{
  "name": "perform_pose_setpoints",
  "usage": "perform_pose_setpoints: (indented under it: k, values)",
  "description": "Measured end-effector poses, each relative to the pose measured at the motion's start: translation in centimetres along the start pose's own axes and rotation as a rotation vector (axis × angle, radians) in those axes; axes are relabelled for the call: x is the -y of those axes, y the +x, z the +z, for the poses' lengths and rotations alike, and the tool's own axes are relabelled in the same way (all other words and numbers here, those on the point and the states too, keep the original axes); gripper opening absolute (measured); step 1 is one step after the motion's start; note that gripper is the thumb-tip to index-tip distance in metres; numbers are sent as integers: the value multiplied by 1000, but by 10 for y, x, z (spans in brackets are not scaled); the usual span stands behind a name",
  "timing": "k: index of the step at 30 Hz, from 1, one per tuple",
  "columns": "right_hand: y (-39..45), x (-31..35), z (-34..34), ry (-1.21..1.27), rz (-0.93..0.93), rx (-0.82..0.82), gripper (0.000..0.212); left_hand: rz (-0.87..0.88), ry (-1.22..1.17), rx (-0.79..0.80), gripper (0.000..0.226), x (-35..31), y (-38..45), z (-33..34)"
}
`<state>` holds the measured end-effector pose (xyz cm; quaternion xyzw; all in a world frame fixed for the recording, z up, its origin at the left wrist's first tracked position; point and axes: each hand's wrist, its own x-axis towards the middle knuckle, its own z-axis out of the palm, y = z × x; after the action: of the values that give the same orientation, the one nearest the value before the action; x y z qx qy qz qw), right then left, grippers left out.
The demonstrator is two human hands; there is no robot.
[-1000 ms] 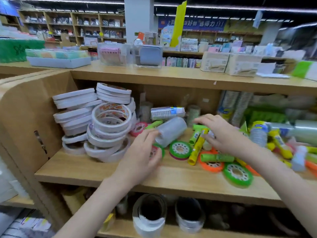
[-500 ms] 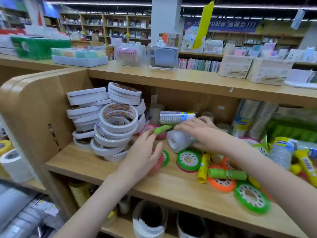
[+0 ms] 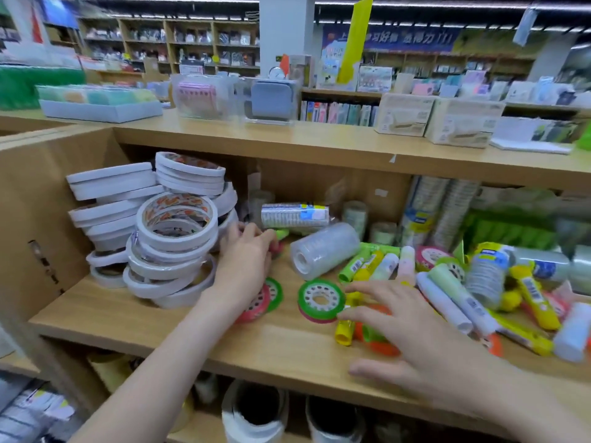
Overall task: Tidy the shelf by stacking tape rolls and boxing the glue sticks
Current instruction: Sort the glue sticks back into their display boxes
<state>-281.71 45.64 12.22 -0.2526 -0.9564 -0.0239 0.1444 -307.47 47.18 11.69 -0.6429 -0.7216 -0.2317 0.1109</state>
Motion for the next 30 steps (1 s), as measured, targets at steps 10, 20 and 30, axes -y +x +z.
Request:
perform_pose_setpoints:
  k: [10,20,30]
  values:
    - [-16,-16,17,208,88,-130,51,-10,-284,-317,8,-9,-24,-4]
    - [13,-11,22,117,2,-145,25,80,-476,-395,11,-6,-60,-20]
    - [29,-24,0,488,376,-608,26,94,-567,-434,15,-23,-66,-14]
